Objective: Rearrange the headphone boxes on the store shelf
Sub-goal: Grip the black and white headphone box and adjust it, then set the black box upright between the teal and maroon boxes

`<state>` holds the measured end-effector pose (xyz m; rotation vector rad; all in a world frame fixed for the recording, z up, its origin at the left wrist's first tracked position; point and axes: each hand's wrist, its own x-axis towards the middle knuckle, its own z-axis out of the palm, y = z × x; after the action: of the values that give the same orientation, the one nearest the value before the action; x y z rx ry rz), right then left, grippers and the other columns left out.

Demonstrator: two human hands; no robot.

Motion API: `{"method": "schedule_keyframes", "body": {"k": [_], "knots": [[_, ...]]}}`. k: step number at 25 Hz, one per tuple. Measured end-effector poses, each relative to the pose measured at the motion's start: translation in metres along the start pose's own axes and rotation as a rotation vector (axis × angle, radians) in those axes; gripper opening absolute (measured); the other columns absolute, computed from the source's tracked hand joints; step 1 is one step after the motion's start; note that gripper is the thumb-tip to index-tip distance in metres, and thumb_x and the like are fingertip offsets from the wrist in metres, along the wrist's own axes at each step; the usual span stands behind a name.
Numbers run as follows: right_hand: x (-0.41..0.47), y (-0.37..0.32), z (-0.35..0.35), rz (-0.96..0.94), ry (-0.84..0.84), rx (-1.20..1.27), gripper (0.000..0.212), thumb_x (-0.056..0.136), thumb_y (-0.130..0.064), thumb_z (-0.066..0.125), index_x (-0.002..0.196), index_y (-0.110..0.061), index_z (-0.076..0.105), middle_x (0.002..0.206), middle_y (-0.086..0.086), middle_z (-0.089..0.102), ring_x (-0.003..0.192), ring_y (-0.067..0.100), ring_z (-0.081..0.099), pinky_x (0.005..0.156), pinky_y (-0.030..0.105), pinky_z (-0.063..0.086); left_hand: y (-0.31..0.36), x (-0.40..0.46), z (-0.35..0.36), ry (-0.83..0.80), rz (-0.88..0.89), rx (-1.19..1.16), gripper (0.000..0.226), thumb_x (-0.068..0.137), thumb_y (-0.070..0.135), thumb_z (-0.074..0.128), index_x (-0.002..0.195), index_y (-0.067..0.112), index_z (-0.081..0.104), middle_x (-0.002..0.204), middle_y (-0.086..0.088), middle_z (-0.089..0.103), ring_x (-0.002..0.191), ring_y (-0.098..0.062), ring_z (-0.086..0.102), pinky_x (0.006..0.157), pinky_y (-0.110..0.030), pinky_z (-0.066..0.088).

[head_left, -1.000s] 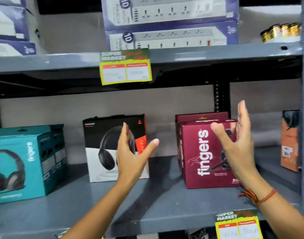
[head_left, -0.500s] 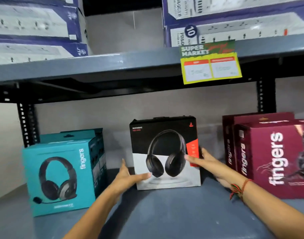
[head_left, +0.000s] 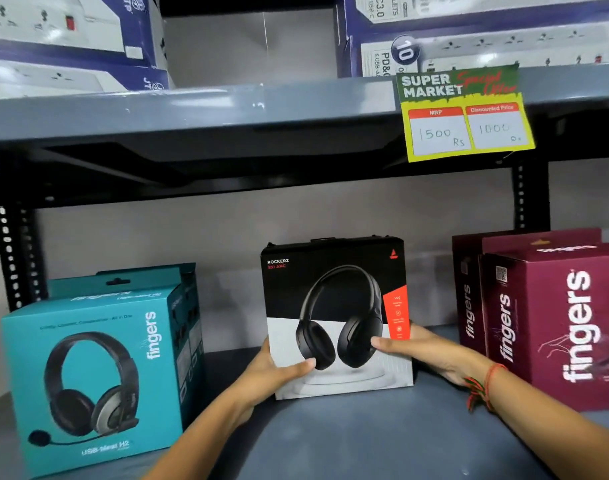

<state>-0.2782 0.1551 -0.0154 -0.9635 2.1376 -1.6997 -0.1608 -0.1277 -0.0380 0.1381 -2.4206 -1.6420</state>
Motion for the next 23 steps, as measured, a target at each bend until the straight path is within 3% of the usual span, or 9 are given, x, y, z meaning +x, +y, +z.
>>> {"method": "schedule_keyframes", "body": {"k": [4,8,13,17,20,23], "knots": [[-0.005,-0.001,0.002,-0.015,0.011,-0.037,0.08,0.078,-0.046,0.081,0.147,-0.026,0.047,0.144,-0.01,0.062,0.134,0.006,0.055,0.117,0.031,0.039,-0.002,-0.003,0.0,-0.004,0.014,-0.007,0.105,0.055,0.06,0.093,0.146,0.03,0.049,0.135,0.01,0.07,0.127,-0.007,0.063,0.108,-0.028,0.048],[-0.015,-0.003,0.001,-0.011,0.008,-0.058,0.07,0.085,-0.042,0.078,0.146,-0.028,0.048,0.141,-0.012,0.063,0.13,0.002,0.057,0.106,0.022,0.045,0.003,-0.011,0.004,-0.004,0.021,-0.004,0.109,0.055,0.058,0.091,0.149,0.027,0.045,0.136,0.01,0.068,0.127,-0.008,0.062,0.105,-0.025,0.047],[-0.032,-0.004,-0.003,0.006,-0.005,-0.045,0.07,0.082,-0.044,0.08,0.144,-0.025,0.052,0.137,-0.009,0.069,0.128,0.006,0.061,0.115,0.032,0.043,0.01,-0.03,0.013,-0.015,0.035,-0.02,0.102,0.065,0.05,0.088,0.151,0.026,0.04,0.138,0.011,0.065,0.127,-0.005,0.059,0.09,-0.014,0.045],[-0.048,-0.004,-0.003,0.012,-0.007,-0.01,0.063,0.084,-0.037,0.078,0.141,-0.022,0.055,0.13,-0.009,0.073,0.123,0.006,0.066,0.107,0.027,0.048,0.013,-0.044,0.021,-0.014,0.039,-0.025,0.101,0.069,0.048,0.089,0.153,0.025,0.039,0.139,0.009,0.064,0.126,-0.006,0.058,0.088,-0.014,0.045],[-0.057,-0.008,0.002,0.009,0.027,-0.008,0.086,0.075,-0.049,0.084,0.148,-0.026,0.045,0.137,-0.01,0.068,0.125,0.005,0.063,0.105,0.025,0.047,0.022,-0.057,0.024,-0.016,0.038,-0.002,0.088,0.079,0.037,0.087,0.151,0.026,0.038,0.14,0.01,0.061,0.119,-0.001,0.058,0.083,-0.011,0.045],[-0.067,-0.01,0.018,-0.103,0.322,-0.043,0.129,0.056,-0.067,0.088,0.157,-0.045,0.011,0.159,-0.009,0.043,0.144,0.011,0.044,0.121,0.04,0.032,0.028,-0.084,0.022,0.108,0.208,0.159,0.082,0.078,0.05,0.083,0.141,0.053,0.03,0.149,0.021,0.047,0.137,-0.008,0.05,0.099,-0.014,0.043]]}}
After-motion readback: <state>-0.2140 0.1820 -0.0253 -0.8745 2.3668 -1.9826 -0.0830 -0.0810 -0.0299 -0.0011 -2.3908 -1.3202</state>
